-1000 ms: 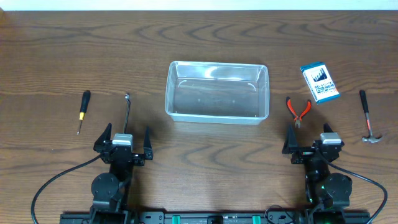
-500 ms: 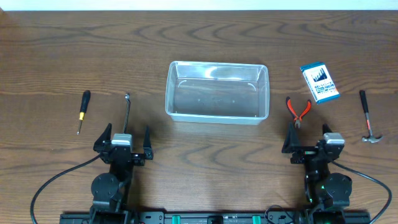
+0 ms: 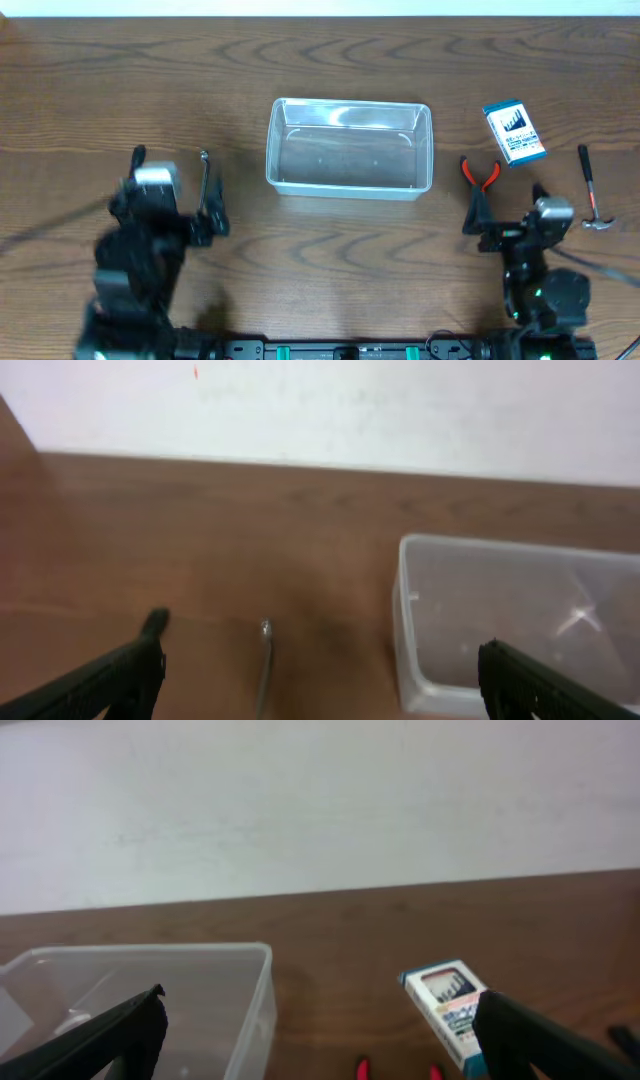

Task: Pack container
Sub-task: 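Move the left gripper down over the silver wrench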

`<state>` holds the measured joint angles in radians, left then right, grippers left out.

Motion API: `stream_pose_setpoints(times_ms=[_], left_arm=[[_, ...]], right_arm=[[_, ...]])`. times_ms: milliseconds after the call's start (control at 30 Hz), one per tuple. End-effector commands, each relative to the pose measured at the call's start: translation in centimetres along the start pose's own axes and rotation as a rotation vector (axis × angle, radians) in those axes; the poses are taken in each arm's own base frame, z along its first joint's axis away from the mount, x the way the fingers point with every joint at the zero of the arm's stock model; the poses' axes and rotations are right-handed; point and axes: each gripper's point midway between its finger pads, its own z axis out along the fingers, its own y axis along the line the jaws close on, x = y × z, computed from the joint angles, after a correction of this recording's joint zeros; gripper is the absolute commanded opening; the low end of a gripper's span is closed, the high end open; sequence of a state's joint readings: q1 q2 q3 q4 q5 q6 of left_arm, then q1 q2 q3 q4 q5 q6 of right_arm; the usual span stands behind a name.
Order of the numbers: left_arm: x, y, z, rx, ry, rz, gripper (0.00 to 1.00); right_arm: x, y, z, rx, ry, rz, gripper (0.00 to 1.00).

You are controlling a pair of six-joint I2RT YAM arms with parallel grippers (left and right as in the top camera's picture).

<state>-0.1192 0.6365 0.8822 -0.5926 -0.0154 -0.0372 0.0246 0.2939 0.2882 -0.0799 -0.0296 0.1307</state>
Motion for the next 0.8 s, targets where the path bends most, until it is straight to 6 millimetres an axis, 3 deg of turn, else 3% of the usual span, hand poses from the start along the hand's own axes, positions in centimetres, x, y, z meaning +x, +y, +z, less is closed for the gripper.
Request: stream_pose_setpoints(times_ms=[0, 133, 233, 367, 533, 767], left_arm=[[-2.1, 0.2, 1.5, -0.04, 0.14, -0.007, 0.98], [-1.2, 0.2, 2.4, -0.071, 0.425, 0.015, 0.98], [0.1, 0.3, 2.9, -0.089, 0.586, 0.027, 0.98], [1.9, 0.4, 3.9, -0.102, 0.702, 0.037, 0.98], [2.4, 1.3, 5.9, -0.157, 0.727, 0.06, 0.98], [4.1, 3.5, 9.4, -0.193, 0.805, 0.058, 0.98]], right_arm=[[-2.2, -0.4, 1.7, 0.037, 0.099, -0.038, 0.99], [-3.0, -0.4, 3.8, 0.054, 0.377, -0.094, 0.99], [-3.9, -0.8, 3.8, 0.094, 0.611, -0.11, 0.99], [-4.5, -1.3, 3.6, 0.132, 0.789, -0.113, 0.99], [-2.4, -1.2, 3.9, 0.118, 0.917, -0.099, 0.99], [-0.2, -3.9, 3.5, 0.275, 1.02, 0.026, 0.99]])
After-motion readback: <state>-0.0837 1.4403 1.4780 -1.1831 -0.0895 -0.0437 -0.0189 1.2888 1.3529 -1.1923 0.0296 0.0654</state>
